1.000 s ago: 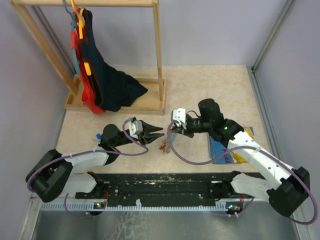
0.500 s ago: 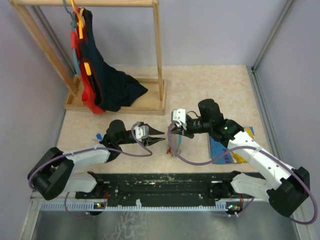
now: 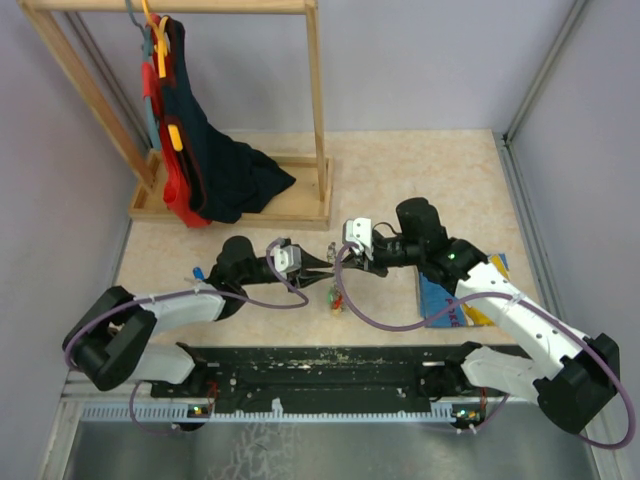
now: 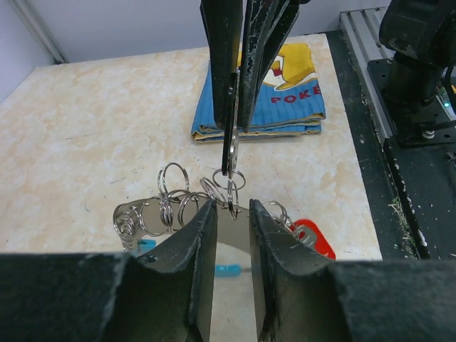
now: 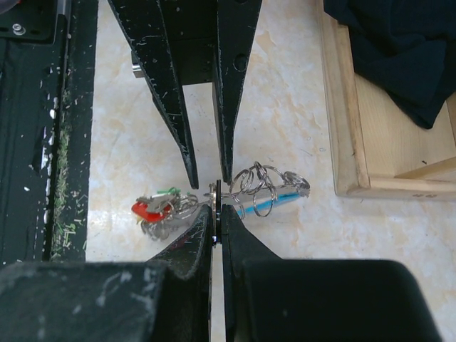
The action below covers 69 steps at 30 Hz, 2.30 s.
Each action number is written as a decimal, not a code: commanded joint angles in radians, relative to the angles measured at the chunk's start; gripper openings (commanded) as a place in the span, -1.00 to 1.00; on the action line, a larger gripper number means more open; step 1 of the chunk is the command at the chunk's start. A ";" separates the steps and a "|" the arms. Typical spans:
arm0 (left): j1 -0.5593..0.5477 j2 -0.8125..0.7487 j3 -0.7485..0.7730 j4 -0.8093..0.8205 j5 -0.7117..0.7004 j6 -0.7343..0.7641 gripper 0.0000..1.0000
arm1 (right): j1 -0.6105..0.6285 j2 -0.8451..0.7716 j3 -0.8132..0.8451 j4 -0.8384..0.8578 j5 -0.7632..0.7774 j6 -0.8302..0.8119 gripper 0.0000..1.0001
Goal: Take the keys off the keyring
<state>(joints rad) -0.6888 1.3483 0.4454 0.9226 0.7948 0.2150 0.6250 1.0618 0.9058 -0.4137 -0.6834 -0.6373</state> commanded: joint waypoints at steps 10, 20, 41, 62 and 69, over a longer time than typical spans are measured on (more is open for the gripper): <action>0.002 0.037 0.042 0.045 0.062 -0.051 -0.67 | -0.008 -0.019 0.046 0.050 -0.045 -0.013 -1.00; -0.001 0.055 0.047 0.055 0.062 -0.071 -0.67 | -0.008 -0.019 0.046 0.052 -0.046 -0.012 -1.00; -0.008 0.058 0.060 0.026 -0.013 -0.085 -0.78 | -0.008 -0.017 0.045 0.053 -0.054 -0.011 -1.00; -0.005 -0.041 0.001 0.065 -0.072 -0.092 -1.00 | -0.028 -0.027 0.037 0.046 -0.028 -0.024 -1.00; -0.005 -0.089 -0.031 0.110 -0.128 -0.131 -1.00 | -0.033 -0.025 0.025 0.045 -0.021 -0.037 -1.00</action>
<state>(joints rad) -0.6937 1.3041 0.4263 0.9260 0.7086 0.1215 0.6037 1.0615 0.9058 -0.4080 -0.6964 -0.6548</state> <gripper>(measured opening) 0.006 0.029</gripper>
